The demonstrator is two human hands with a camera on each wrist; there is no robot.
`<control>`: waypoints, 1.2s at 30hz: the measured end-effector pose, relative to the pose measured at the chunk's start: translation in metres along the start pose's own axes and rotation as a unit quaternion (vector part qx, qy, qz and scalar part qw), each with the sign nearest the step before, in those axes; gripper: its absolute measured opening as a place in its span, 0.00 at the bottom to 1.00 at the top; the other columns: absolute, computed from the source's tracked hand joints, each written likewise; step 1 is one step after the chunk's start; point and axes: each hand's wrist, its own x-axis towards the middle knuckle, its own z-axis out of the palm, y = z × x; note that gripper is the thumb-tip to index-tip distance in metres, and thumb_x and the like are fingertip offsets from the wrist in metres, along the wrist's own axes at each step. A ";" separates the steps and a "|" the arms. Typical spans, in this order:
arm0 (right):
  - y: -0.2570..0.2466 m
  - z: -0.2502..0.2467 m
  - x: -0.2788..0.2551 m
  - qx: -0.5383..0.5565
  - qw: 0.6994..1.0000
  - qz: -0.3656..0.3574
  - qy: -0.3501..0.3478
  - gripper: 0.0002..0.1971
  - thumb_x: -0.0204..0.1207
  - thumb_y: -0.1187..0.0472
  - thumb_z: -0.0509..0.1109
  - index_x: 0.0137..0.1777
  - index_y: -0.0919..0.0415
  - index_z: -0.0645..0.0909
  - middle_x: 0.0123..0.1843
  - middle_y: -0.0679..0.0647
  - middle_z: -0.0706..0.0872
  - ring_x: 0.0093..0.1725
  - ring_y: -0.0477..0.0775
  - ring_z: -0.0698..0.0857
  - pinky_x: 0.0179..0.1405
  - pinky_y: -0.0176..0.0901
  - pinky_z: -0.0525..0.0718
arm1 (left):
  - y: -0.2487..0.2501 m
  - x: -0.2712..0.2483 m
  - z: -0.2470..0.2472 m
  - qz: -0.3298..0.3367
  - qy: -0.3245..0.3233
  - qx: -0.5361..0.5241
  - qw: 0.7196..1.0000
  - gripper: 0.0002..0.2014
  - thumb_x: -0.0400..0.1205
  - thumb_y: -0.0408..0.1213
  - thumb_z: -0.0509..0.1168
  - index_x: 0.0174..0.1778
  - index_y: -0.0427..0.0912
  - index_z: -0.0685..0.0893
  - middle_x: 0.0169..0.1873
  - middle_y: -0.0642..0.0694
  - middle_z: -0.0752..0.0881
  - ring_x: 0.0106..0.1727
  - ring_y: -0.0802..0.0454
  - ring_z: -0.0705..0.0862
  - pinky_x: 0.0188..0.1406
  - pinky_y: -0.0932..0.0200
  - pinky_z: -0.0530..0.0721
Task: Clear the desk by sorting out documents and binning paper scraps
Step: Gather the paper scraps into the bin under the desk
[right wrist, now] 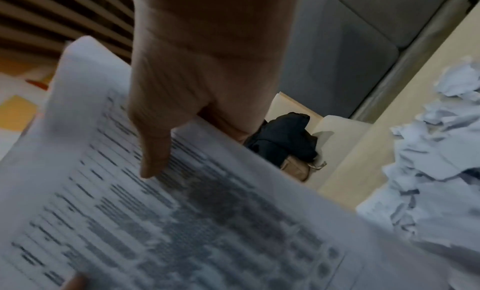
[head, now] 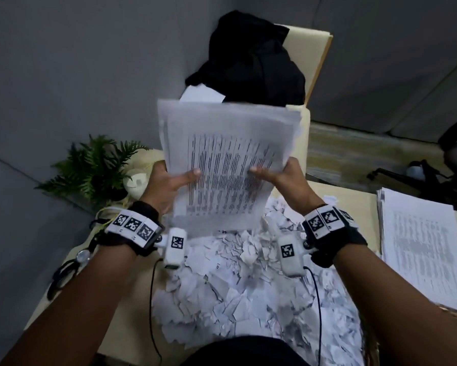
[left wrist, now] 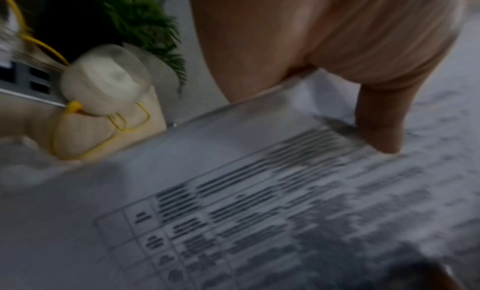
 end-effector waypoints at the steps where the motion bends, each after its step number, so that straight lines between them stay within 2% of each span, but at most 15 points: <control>1: -0.003 -0.001 -0.007 0.005 1.000 -0.018 0.012 0.21 0.67 0.61 0.83 0.60 0.63 0.84 0.56 0.57 0.91 0.58 0.57 0.89 0.60 0.54 0.86 | -0.002 -0.003 0.007 0.002 -0.001 0.010 1.000 0.26 0.64 0.41 0.83 0.57 0.44 0.85 0.53 0.47 0.90 0.59 0.48 0.87 0.61 0.50 0.83; 3: 0.000 -0.001 -0.022 0.000 0.999 -0.034 0.031 0.18 0.70 0.65 0.80 0.59 0.57 0.83 0.56 0.56 0.91 0.58 0.55 0.89 0.60 0.51 0.87 | -0.013 -0.011 0.019 -0.011 -0.006 0.040 0.999 0.21 0.69 0.40 0.79 0.57 0.52 0.83 0.54 0.53 0.89 0.59 0.54 0.86 0.62 0.55 0.80; 5: 0.016 -0.001 -0.033 -0.028 0.998 -0.019 0.049 0.19 0.71 0.65 0.79 0.62 0.58 0.82 0.57 0.57 0.90 0.57 0.53 0.89 0.60 0.51 0.87 | -0.035 -0.017 0.028 -0.041 -0.009 0.090 0.995 0.16 0.73 0.41 0.77 0.54 0.54 0.82 0.53 0.57 0.87 0.57 0.58 0.85 0.61 0.60 0.78; 8: 0.049 -0.001 -0.044 -0.059 0.997 0.032 0.033 0.24 0.71 0.62 0.80 0.66 0.63 0.81 0.60 0.58 0.89 0.58 0.55 0.89 0.61 0.57 0.86 | -0.068 -0.023 0.035 -0.074 0.014 0.134 0.988 0.15 0.76 0.41 0.75 0.56 0.48 0.81 0.53 0.49 0.86 0.61 0.48 0.85 0.59 0.59 0.77; 12: 0.088 -0.001 -0.044 -0.097 0.991 0.080 0.040 0.20 0.73 0.62 0.78 0.64 0.59 0.83 0.59 0.56 0.89 0.58 0.56 0.88 0.62 0.57 0.85 | -0.078 -0.023 0.038 -0.088 0.054 0.179 0.978 0.17 0.80 0.39 0.72 0.63 0.36 0.81 0.55 0.46 0.83 0.58 0.52 0.81 0.57 0.62 0.73; 14: 0.100 -0.005 -0.042 -0.149 0.983 0.097 0.050 0.16 0.74 0.61 0.77 0.61 0.63 0.85 0.56 0.60 0.90 0.56 0.60 0.88 0.58 0.58 0.86 | -0.081 -0.022 0.035 -0.104 0.060 0.209 0.971 0.20 0.79 0.42 0.73 0.61 0.31 0.82 0.56 0.40 0.86 0.57 0.47 0.84 0.56 0.58 0.78; 17: 0.099 -0.009 -0.040 -0.229 0.968 0.089 0.055 0.12 0.76 0.63 0.75 0.55 0.70 0.86 0.51 0.64 0.90 0.52 0.64 0.88 0.52 0.54 0.87 | -0.076 -0.017 0.031 -0.099 0.074 0.202 0.972 0.19 0.77 0.45 0.74 0.49 0.30 0.83 0.46 0.37 0.88 0.51 0.42 0.86 0.51 0.50 0.82; 20: 0.074 -0.020 -0.038 -0.198 0.977 0.022 0.070 0.13 0.77 0.57 0.75 0.50 0.69 0.87 0.46 0.61 0.91 0.45 0.59 0.89 0.43 0.51 0.87 | -0.039 -0.022 0.038 -0.073 0.048 0.192 0.978 0.09 0.82 0.40 0.69 0.39 0.43 0.77 0.39 0.49 0.82 0.41 0.52 0.81 0.49 0.59 0.75; 24: 0.045 -0.033 -0.038 -0.071 0.996 0.047 -0.007 0.11 0.76 0.58 0.76 0.54 0.61 0.84 0.48 0.56 0.91 0.45 0.53 0.89 0.43 0.43 0.87 | 0.005 -0.026 0.036 -0.008 0.013 0.163 0.986 0.03 0.83 0.37 0.68 0.44 0.47 0.81 0.42 0.53 0.86 0.46 0.55 0.85 0.50 0.63 0.83; 27: 0.042 -0.035 -0.041 -0.048 0.994 0.069 -0.063 0.15 0.75 0.65 0.76 0.60 0.65 0.81 0.50 0.57 0.91 0.45 0.49 0.90 0.40 0.37 0.85 | 0.011 -0.020 0.037 -0.019 0.002 0.147 0.989 0.10 0.83 0.34 0.65 0.38 0.47 0.74 0.26 0.61 0.86 0.32 0.71 0.83 0.34 0.79 0.79; 29: 0.044 -0.037 -0.039 -0.070 0.994 0.056 -0.057 0.18 0.75 0.65 0.77 0.63 0.65 0.80 0.53 0.57 0.90 0.49 0.50 0.90 0.45 0.40 0.87 | 0.003 -0.012 0.032 -0.028 -0.012 0.119 0.992 0.06 0.80 0.39 0.71 0.45 0.42 0.81 0.36 0.58 0.90 0.47 0.62 0.89 0.49 0.67 0.85; 31: 0.045 -0.038 -0.037 -0.098 0.993 0.043 -0.050 0.18 0.74 0.65 0.78 0.63 0.65 0.82 0.57 0.57 0.90 0.55 0.56 0.90 0.54 0.50 0.88 | -0.007 -0.009 0.030 -0.048 -0.020 0.103 0.993 0.25 0.71 0.51 0.78 0.59 0.41 0.82 0.55 0.46 0.89 0.60 0.46 0.86 0.65 0.42 0.82; 32: 0.043 -0.037 -0.038 -0.112 0.992 0.046 -0.047 0.18 0.73 0.65 0.79 0.61 0.66 0.83 0.56 0.58 0.90 0.54 0.57 0.90 0.56 0.55 0.88 | -0.011 -0.008 0.031 -0.053 -0.032 0.088 0.994 0.28 0.70 0.51 0.79 0.61 0.41 0.82 0.58 0.44 0.88 0.62 0.46 0.85 0.68 0.39 0.80; 34: 0.034 -0.034 -0.039 -0.116 0.991 0.053 -0.027 0.17 0.70 0.67 0.80 0.57 0.69 0.84 0.52 0.61 0.91 0.50 0.59 0.91 0.53 0.56 0.89 | -0.012 -0.012 0.047 -0.045 -0.040 0.091 0.994 0.17 0.77 0.40 0.73 0.61 0.40 0.83 0.57 0.43 0.88 0.60 0.47 0.86 0.70 0.40 0.78; 36: 0.022 -0.033 -0.043 -0.067 0.997 0.034 0.016 0.16 0.69 0.70 0.79 0.56 0.71 0.82 0.47 0.63 0.91 0.45 0.60 0.91 0.46 0.51 0.89 | -0.012 -0.014 0.063 -0.039 -0.013 0.092 0.995 0.15 0.82 0.39 0.69 0.61 0.37 0.80 0.54 0.48 0.86 0.56 0.51 0.85 0.67 0.49 0.79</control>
